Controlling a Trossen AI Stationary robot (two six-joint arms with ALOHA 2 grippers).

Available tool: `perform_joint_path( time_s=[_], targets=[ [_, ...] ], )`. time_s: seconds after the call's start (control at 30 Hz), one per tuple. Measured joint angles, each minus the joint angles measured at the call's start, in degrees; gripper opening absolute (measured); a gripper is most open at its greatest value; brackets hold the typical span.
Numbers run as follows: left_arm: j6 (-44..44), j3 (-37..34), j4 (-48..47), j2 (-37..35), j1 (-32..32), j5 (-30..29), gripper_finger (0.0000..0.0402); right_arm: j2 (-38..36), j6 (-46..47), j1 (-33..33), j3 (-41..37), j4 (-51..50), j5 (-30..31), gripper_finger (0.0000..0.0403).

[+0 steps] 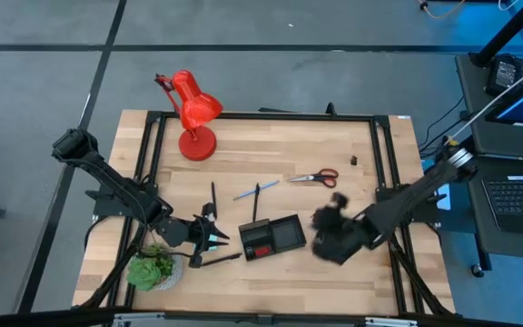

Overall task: Pick and place office supplies into organizer
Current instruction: Put the bottom black binder clip into the black desk organizer

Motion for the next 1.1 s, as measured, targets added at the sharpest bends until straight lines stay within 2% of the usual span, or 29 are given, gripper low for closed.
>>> perform_joint_path(
  time_s=[0.1, 0.17, 0.33, 0.5, 0.7, 0.93, 1.1],
  targets=[
    [0.0, 0.0, 0.1, 0.0, 0.0, -0.2, 0.0065, -5.5, 17.2, -1.1, -5.9, -5.2, -1.9, 0.0141],
    [0.0, 0.0, 0.1, 0.0, 0.0, -0.2, 0.0065, -8.6, 24.6, -1.5, -9.6, -7.9, -4.4, 0.0141],
    [0.1, 0.0, 0.1, 0.0, 0.0, -0.2, 0.0065, -13.3, 36.5, -2.3, -19.0, -9.9, -10.1, 0.0141],
    [0.1, 0.0, 0.1, 0.0, 0.0, -0.2, 0.0065, -14.9, 45.2, -3.4, -25.7, -9.3, -11.5, 0.0141],
    [0.1, 0.0, 0.1, 0.0, 0.0, -0.4, 0.0065, -15.0, 49.1, -5.3, -28.4, -8.2, -13.6, 0.0141],
    [0.1, 0.0, 0.1, 0.0, 0.0, -0.4, 0.0065, -14.9, 48.8, -7.5, -32.5, 2.0, -13.9, 0.0141],
    [0.1, 0.0, 0.1, 0.0, 0.0, -0.4, 0.0065, -14.9, 48.7, -7.8, -35.3, 5.4, -15.5, 0.0141]
  ],
)
